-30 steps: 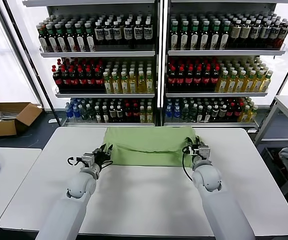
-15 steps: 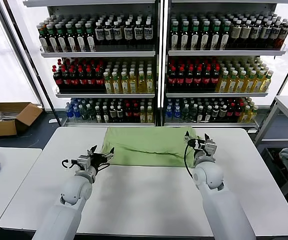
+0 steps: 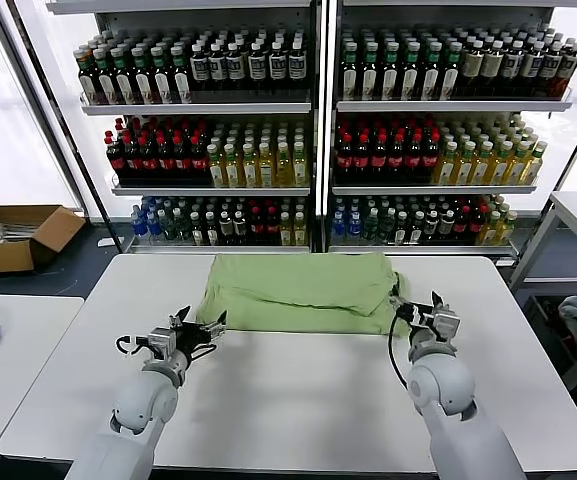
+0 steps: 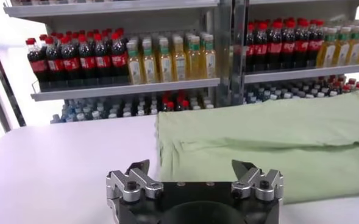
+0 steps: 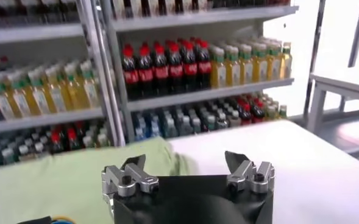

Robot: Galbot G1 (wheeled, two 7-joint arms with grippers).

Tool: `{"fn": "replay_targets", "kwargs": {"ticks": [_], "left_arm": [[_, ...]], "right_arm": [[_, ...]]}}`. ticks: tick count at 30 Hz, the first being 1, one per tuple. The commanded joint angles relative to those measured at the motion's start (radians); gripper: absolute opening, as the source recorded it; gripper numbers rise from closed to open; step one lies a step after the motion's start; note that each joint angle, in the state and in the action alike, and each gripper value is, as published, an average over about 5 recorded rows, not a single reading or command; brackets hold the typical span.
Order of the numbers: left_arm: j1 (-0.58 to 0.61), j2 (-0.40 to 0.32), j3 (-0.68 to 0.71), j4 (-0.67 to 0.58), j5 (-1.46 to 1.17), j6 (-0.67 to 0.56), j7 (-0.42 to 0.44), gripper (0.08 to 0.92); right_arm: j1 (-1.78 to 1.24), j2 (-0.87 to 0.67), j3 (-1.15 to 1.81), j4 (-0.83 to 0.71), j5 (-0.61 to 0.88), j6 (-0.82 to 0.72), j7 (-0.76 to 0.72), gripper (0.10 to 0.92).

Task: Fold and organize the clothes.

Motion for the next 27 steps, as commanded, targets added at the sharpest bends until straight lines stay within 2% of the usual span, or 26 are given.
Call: {"fn": "replay_targets", "kwargs": {"ticks": [1, 10, 27], "left_arm": [[-0.004, 0.002, 0.000, -0.011, 0.000, 0.029, -0.015, 0.823], [-0.029, 0.017, -0.003, 0.027, -0.008, 0.027, -0.020, 0.823], [-0.074, 0.000, 0.013, 0.129, -0.002, 0.022, -0.027, 0.822]], "right_arm": [[-0.063, -0.029, 0.000, 0.030, -0.005, -0.048, -0.007, 0.823], [-0.019, -0.055, -0.048, -0.029, -0.038, -0.063, -0.024, 0.823], [0.034, -0.015, -0.058, -0.132, -0.040, -0.062, -0.054, 0.823]]}}
